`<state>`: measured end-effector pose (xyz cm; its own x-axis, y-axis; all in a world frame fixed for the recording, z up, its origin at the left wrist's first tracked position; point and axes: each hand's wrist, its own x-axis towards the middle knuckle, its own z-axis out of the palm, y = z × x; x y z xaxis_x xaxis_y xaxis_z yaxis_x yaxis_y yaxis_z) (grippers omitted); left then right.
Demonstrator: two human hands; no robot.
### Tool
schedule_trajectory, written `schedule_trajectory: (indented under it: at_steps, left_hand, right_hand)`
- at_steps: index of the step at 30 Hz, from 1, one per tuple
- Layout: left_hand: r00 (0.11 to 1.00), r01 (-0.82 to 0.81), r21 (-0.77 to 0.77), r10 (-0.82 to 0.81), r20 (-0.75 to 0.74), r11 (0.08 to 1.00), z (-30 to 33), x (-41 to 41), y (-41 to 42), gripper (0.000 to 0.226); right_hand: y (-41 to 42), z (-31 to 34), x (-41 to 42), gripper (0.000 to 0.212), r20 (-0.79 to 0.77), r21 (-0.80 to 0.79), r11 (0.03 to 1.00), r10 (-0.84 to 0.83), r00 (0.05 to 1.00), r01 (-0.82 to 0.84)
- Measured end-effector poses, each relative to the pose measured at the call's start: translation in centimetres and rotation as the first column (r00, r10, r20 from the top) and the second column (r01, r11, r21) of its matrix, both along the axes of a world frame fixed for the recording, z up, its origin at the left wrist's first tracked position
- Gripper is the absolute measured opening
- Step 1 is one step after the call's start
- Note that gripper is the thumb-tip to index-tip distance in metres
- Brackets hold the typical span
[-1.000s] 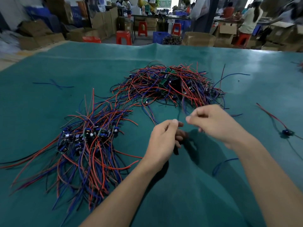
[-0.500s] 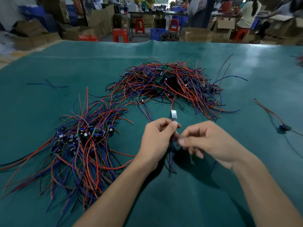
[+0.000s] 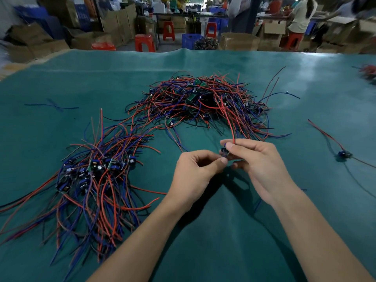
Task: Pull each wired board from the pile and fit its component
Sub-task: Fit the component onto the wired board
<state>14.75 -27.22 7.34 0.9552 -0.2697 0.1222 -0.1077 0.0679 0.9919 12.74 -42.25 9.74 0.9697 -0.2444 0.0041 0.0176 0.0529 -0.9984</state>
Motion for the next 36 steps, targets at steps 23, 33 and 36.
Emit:
schedule_trajectory:
  at_steps: [23, 33, 36]
  left_hand:
    - [0.992, -0.063, -0.186, 0.04, -0.124, 0.981, 0.4, 0.1, 0.0, 0.014]
    - [0.996, 0.007, -0.163, -0.021, -0.085, 0.987, 0.6, 0.0, 0.1, 0.012]
    - [0.996, 0.065, -0.07, -0.068, -0.05, 0.995, 0.5, -0.1, 0.0, 0.011]
  right_hand:
    - [-4.4, -0.1, 0.8, 0.028, 0.124, 0.058, 0.776, -0.63, 0.767, 0.628]
    - [0.6, 0.2, 0.2, 0.009, 0.284, -0.221, 0.961, -0.098, 0.954, 0.165]
    - [-1.1, 2.6, 0.1, 0.013, 0.345, -0.122, 0.959, -0.201, 0.917, 0.257]
